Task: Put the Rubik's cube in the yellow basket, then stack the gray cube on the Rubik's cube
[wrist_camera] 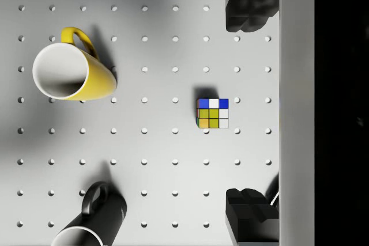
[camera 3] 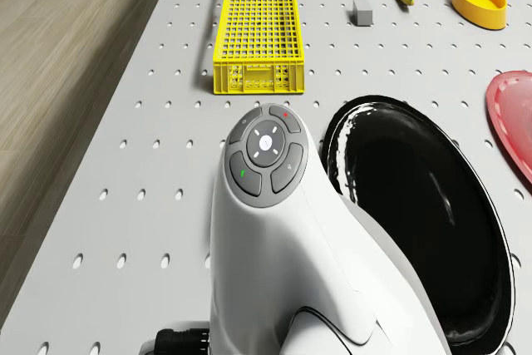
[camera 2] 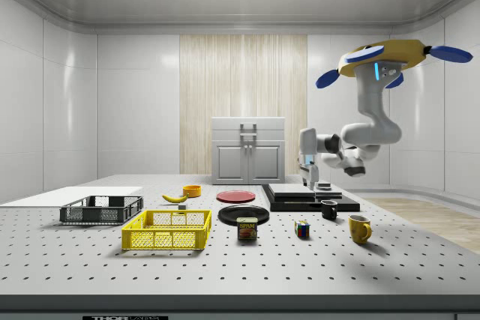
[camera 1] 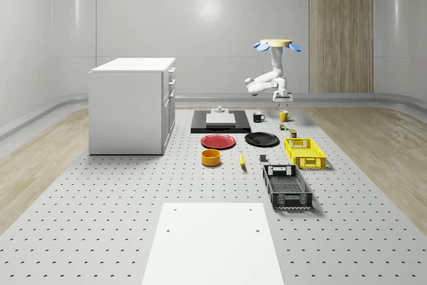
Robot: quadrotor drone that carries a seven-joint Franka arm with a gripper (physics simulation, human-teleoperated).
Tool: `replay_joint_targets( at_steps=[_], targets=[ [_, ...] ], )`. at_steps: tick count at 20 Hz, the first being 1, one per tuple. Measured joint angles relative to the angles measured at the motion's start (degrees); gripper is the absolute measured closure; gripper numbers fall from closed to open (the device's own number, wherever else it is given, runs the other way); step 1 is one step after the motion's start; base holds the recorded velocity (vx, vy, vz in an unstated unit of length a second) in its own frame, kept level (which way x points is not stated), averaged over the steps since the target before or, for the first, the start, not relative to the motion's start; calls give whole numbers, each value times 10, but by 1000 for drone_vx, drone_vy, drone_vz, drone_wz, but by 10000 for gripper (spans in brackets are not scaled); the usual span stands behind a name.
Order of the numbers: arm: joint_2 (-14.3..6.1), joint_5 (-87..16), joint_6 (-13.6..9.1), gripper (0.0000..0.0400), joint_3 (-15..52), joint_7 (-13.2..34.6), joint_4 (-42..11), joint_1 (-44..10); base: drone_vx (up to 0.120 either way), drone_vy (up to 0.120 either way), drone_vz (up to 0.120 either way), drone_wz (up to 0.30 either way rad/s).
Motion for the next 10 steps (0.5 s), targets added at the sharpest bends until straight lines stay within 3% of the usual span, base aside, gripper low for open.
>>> replay_joint_targets(
  at_steps=[2,10],
  targets=[
    [-6,3,5,0,2,2,0,-3,100,0,-120,0],
    [-29,15,26,0,10,10,2,-11,0,0,-120,0]
  ],
)
